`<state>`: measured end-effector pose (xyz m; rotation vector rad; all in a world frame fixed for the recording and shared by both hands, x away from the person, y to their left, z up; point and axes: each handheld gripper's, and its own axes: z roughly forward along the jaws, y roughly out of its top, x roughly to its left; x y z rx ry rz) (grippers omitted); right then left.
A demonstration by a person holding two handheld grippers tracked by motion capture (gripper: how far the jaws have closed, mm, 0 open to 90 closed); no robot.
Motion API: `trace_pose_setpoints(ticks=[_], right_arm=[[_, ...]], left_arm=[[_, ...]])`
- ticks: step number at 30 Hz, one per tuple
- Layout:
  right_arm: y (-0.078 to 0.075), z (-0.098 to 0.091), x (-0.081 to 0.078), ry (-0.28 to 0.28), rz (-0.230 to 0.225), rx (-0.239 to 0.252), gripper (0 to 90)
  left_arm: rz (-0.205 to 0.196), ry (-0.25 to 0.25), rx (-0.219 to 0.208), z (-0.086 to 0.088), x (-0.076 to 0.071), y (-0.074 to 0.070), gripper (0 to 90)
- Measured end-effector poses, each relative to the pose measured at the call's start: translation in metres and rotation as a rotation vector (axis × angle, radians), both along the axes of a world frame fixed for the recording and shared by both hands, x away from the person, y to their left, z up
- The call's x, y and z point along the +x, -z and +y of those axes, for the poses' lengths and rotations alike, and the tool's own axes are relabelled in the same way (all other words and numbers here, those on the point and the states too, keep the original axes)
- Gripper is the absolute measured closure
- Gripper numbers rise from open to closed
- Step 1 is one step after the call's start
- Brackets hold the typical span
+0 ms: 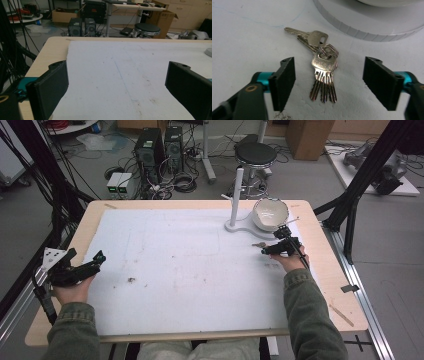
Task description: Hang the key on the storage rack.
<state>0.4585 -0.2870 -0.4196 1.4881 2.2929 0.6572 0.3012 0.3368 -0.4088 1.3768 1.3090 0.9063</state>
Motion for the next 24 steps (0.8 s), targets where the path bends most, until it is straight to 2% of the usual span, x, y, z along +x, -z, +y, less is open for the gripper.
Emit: trace_pose_setpoints(ticks=[2, 8, 11, 12, 15, 16, 17, 24], right_arm=[[0.0015, 0.0016, 0.0005, 0.016, 0.007, -0.013, 37.9], [0.0044, 0.0014, 0.0019, -0.028, 0.034, -0.013, 51.3], [0.0042, 0.0017, 0.0019, -0.019, 0.033, -0.011, 54.8], [0.0033, 0.0035, 0.0011, -0.026, 0.013, -0.036, 61.2], [0.0023, 0.0061, 0.0000, -0.044, -0.007, -0.049, 69.5], [0.0019, 0.0059, -0.0003, -0.042, -0.005, -0.047, 71.5], [0.0015, 0.0043, 0.0000, -0.048, 0.004, -0.028, 78.4], [0.0002, -0.0031, -0.0006, -0.035, 0.031, 0.014, 79.5]], left_arm=[[0.002, 0.001, 0.000, -0.0004, -0.0002, -0.0002, 5.4], [0.006, 0.001, -0.002, 0.0005, -0.0001, -0.0001, 5.4], [0.007, 0.002, -0.003, 0.0006, -0.0001, 0.0000, 5.3], [0.006, 0.002, -0.003, 0.0005, -0.0001, 0.0000, 5.4], [0.007, 0.002, -0.005, 0.0006, 0.0001, 0.0001, 5.4], [0.006, 0.001, -0.006, 0.0007, 0.0002, 0.0001, 5.4], [0.006, 0.002, -0.008, 0.0007, 0.0002, 0.0002, 5.4], [0.008, 0.001, -0.017, 0.0015, 0.0005, 0.0003, 5.4]])
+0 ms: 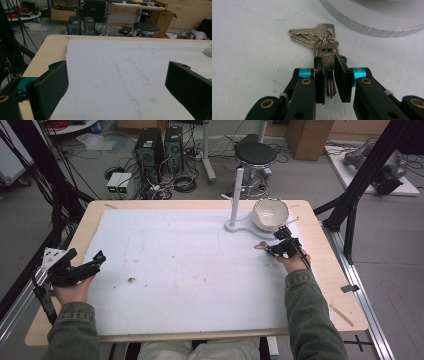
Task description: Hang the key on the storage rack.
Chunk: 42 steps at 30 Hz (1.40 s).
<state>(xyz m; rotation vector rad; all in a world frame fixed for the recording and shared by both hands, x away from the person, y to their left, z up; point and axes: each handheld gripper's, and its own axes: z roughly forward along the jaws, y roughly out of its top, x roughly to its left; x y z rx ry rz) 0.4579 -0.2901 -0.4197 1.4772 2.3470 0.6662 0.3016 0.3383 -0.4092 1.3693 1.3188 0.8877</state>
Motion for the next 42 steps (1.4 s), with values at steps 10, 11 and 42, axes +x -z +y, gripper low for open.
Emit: trace_pose_setpoints(ticks=[10, 11, 42], right_arm=[[-0.006, 0.001, -0.004, -0.009, -0.001, 0.042, 79.9], [-0.006, -0.001, -0.004, -0.011, -0.009, 0.049, 79.9], [-0.031, -0.018, -0.017, 0.043, -0.062, 0.259, 88.8]], left_arm=[[0.008, 0.007, -0.007, 0.001, 0.001, 0.001, 5.4], [0.007, 0.009, -0.005, 0.001, 0.001, 0.001, 5.4], [0.006, 0.009, -0.007, 0.001, 0.001, 0.000, 5.4]])
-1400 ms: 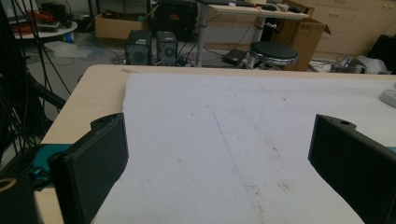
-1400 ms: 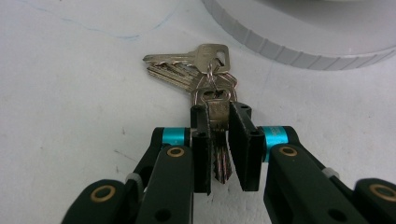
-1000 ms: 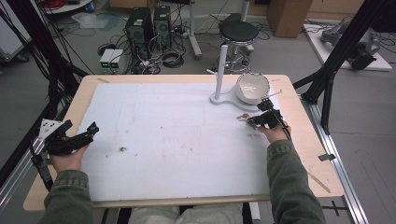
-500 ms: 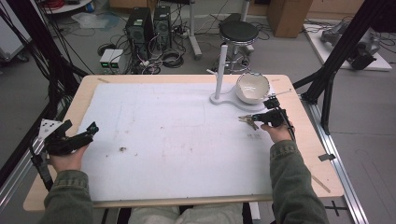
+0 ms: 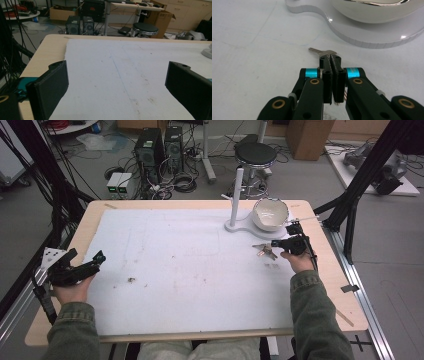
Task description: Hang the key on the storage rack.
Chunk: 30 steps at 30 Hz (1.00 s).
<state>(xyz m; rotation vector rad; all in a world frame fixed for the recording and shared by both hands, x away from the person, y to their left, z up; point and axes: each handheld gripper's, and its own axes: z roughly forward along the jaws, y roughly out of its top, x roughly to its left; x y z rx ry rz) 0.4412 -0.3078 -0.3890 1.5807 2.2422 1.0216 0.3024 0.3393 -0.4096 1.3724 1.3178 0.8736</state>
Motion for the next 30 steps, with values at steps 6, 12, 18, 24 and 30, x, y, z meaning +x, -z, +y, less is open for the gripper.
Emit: trace_pose_setpoints(ticks=[6, 12, 18, 24, 30], right_arm=[[-0.004, -0.002, -0.002, 0.005, -0.005, 0.013, 89.0], [-0.014, -0.002, -0.003, -0.001, -0.023, 0.019, 89.1], [-0.024, 0.002, -0.005, -0.017, -0.047, 0.022, 89.1], [-0.037, 0.009, -0.007, -0.034, -0.065, 0.023, 89.1], [-0.053, 0.017, -0.009, -0.058, -0.080, 0.025, 89.0]], left_arm=[[-0.001, 0.002, 0.000, -0.001, 0.000, 0.000, 5.4], [-0.001, 0.001, -0.001, 0.000, 0.000, 0.000, 5.4], [-0.001, 0.003, -0.004, 0.000, 0.000, 0.000, 5.4], [-0.004, 0.002, -0.012, 0.000, 0.001, 0.000, 5.4], [-0.006, 0.003, -0.014, 0.000, 0.001, 0.000, 5.4]])
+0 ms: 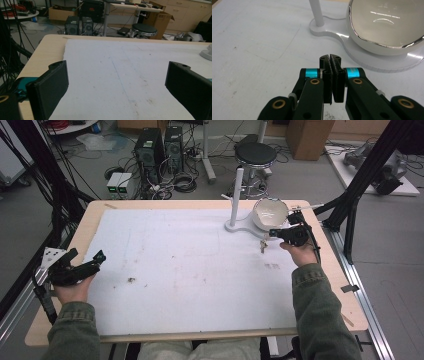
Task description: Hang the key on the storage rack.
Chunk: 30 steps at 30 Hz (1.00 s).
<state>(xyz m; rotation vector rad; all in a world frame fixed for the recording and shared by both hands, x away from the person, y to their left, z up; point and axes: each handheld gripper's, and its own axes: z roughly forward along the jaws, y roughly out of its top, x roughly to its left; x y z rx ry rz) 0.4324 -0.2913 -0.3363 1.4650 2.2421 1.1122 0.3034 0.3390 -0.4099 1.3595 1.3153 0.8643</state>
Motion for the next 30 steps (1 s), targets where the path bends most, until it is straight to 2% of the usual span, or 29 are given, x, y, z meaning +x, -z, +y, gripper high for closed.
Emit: trace_pose_setpoints(ticks=[9, 19, 30], right_arm=[[-0.025, 0.008, -0.001, -0.020, -0.031, 0.041, 89.0], [-0.049, 0.018, 0.003, -0.052, -0.068, 0.046, 89.0], [-0.073, 0.029, 0.008, -0.061, -0.089, 0.053, 89.0]], left_arm=[[0.001, 0.002, 0.000, 0.000, 0.000, 0.000, 5.4], [0.002, 0.001, -0.001, 0.000, 0.000, 0.000, 5.4], [0.001, 0.002, -0.004, 0.000, 0.001, 0.000, 5.4]])
